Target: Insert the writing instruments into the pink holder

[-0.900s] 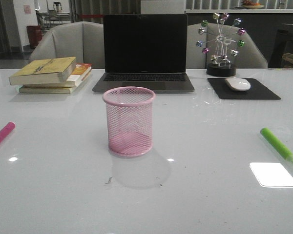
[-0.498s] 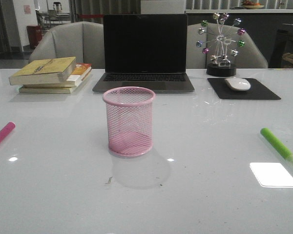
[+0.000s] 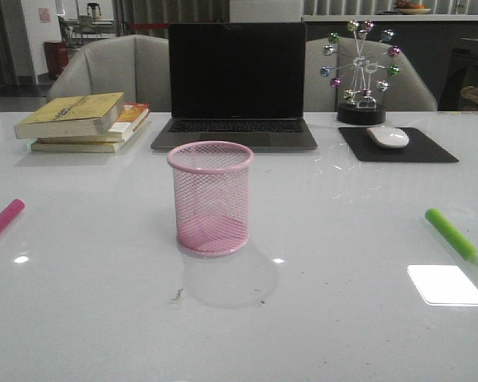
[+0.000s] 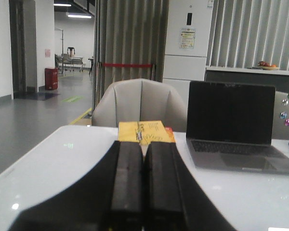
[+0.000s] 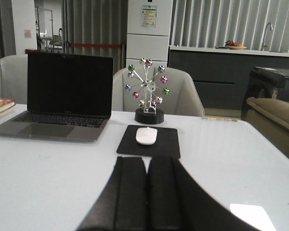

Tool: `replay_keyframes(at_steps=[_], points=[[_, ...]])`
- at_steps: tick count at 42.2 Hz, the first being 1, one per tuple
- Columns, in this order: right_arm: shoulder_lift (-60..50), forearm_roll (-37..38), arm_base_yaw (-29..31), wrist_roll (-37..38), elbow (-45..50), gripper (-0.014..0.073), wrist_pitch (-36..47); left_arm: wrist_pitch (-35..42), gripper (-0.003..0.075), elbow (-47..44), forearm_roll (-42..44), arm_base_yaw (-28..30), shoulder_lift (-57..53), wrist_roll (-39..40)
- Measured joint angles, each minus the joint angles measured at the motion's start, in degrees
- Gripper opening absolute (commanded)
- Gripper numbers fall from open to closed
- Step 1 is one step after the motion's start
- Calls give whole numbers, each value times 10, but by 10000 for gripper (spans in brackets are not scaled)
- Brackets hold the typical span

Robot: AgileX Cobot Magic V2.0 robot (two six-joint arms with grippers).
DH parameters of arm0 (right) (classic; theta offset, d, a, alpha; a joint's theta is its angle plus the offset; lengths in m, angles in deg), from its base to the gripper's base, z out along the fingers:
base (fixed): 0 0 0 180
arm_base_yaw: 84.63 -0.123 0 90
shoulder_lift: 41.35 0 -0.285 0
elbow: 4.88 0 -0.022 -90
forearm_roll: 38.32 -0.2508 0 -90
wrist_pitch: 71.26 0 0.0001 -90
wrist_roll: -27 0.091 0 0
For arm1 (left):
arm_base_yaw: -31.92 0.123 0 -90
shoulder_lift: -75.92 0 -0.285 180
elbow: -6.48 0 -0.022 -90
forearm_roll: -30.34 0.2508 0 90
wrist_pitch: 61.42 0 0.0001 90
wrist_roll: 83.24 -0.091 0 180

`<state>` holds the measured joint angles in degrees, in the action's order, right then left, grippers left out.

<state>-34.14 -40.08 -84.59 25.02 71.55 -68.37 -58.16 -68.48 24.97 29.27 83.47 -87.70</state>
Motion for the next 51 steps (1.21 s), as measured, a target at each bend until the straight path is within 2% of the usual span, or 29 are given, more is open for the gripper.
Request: replay_keyframes(at_steps=[6, 11, 22, 34, 43, 47, 51], points=[[0, -4, 0, 0, -100, 57, -57, -39, 93, 106, 0, 0, 1, 0], [14, -4, 0, 0, -211, 57, -123, -102, 93, 213, 0, 0, 31, 0], [153, -7, 0, 1, -393, 57, -292, -336, 93, 409, -3, 0, 176, 0], [305, -10, 0, 1, -418, 57, -485, -529, 93, 425, -22, 0, 303, 0], [403, -10, 0, 1, -418, 57, -549, -558, 96, 424, -28, 0, 374, 0], [437, -10, 0, 1, -418, 94, -556, -559, 170, 424, -28, 0, 398, 0], [466, -10, 0, 1, -418, 259, -558, -559, 375, 424, -28, 0, 412, 0]])
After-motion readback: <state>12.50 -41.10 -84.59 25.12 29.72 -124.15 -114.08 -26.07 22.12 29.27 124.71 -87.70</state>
